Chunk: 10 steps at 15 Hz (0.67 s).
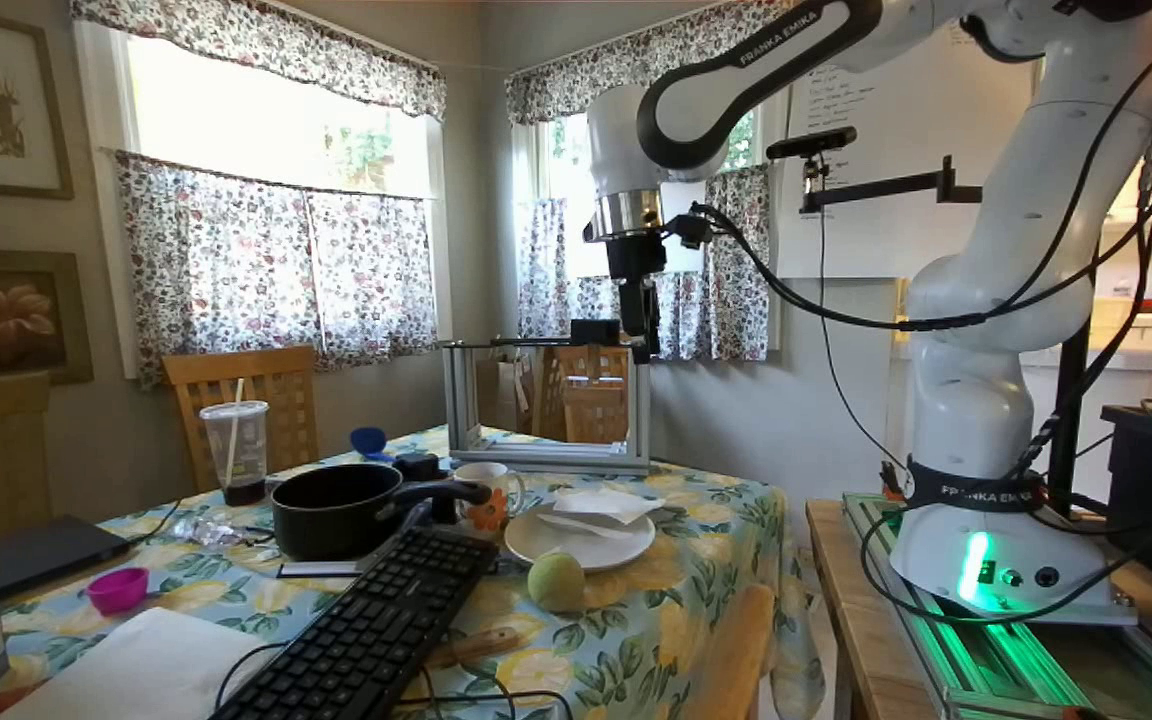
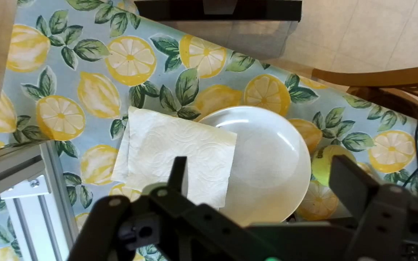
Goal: Press a button on the right side of the keyboard
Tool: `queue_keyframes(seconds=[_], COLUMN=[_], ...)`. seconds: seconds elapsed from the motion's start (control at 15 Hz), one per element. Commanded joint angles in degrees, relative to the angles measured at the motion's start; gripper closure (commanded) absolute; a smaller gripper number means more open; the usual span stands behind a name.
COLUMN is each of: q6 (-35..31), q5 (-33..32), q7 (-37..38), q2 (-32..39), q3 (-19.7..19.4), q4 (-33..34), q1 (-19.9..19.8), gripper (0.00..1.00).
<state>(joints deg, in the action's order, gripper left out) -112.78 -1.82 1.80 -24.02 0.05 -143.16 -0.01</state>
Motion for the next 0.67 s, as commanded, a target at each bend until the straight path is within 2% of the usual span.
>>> queue_keyframes(seconds=[0.0,0.4,0.6], q6=[0.09,-10.0,-10.99], q5=[0.07,2.21,2.0], q7=[-0.04,-0.16,0.61], q2=[0.01,12.85,19.97], q3=[0.14,1.19,3.28], q4=[0.07,7.21,13.28], q1=[-0.13,1.95,3.62], gripper=[0.0,0.0,0.0])
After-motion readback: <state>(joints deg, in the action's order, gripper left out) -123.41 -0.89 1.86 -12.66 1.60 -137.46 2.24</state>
